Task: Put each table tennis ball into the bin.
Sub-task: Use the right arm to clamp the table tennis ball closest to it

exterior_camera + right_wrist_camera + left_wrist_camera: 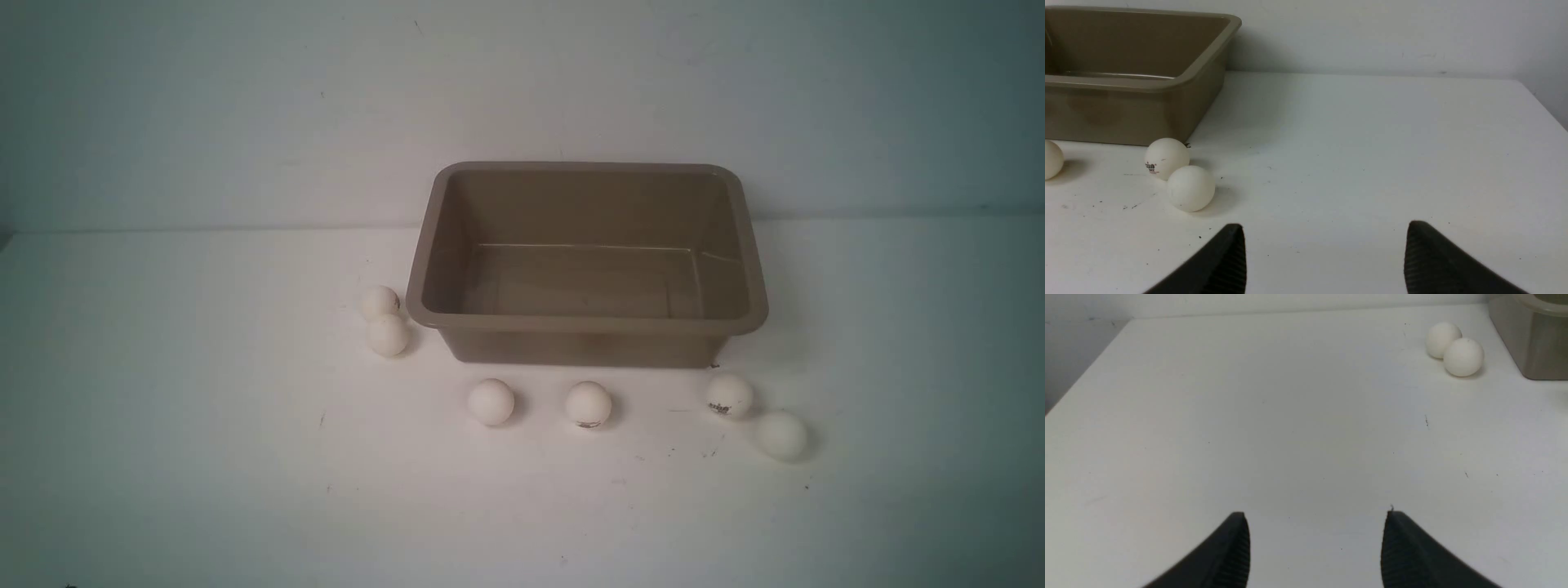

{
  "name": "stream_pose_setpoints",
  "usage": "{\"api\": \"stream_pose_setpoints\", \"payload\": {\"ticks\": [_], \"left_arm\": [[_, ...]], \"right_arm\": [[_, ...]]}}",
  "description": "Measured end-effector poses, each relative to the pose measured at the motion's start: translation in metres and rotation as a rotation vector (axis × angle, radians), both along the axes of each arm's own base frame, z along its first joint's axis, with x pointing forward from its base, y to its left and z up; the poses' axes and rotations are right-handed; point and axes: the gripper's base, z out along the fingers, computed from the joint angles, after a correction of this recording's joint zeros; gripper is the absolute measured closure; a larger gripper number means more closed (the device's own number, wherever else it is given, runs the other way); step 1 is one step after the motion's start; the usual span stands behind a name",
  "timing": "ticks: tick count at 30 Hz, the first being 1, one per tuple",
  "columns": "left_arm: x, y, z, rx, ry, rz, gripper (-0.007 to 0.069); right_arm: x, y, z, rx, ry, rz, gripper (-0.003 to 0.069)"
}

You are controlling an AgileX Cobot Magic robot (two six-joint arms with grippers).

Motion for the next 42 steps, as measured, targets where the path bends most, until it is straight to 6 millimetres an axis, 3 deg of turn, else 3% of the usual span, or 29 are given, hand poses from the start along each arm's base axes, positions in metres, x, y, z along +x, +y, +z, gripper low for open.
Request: {"api": "stream_pose_setpoints", "payload": {"ticks": [42], "left_arm": [[0.0000, 0.0000, 0.0000, 0.000, 0.000, 0.000, 0.0230]], "right_arm": [[0.0003, 0.0002, 0.0007, 0.021, -0.012, -0.003, 0.0186]]}}
